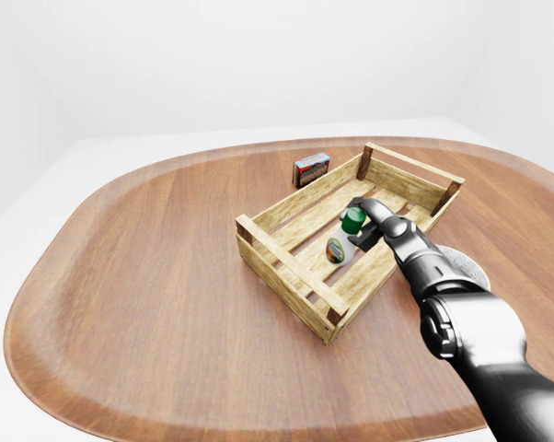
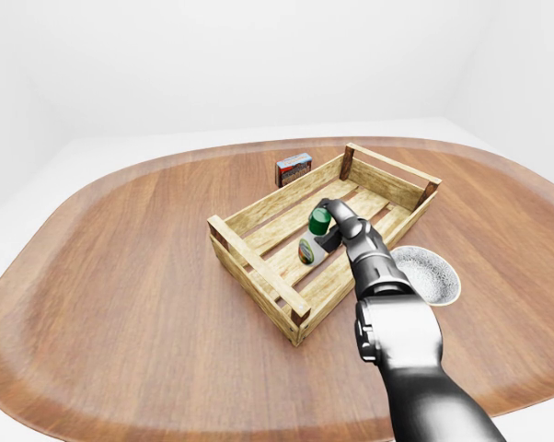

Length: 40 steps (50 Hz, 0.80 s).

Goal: Pick up the salad dressing and put it in the tray.

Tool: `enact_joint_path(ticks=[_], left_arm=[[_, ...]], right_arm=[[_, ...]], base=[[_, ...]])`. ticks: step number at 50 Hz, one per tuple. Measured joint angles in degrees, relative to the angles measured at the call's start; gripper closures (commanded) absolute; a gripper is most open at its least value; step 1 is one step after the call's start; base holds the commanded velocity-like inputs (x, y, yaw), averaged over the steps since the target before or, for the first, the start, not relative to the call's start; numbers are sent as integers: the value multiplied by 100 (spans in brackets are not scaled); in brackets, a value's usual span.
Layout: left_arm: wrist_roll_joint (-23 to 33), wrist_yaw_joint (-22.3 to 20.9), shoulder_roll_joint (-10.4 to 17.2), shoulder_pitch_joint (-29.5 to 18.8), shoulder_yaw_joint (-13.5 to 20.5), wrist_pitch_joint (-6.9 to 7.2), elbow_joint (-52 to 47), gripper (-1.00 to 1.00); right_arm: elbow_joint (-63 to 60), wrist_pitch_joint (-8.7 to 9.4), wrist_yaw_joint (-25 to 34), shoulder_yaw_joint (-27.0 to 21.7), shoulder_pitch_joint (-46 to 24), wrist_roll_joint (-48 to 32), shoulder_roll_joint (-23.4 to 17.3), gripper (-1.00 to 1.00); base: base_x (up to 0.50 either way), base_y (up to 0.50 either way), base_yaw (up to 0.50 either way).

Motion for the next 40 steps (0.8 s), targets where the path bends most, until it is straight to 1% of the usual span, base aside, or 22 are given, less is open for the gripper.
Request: enact_joint_path(ticks=[40], left_arm=[[14, -15, -20, 7, -14, 0, 1, -100]], right_arm=[[5, 42, 51, 5, 13, -66, 25, 100]], base=[[0, 0, 0]])
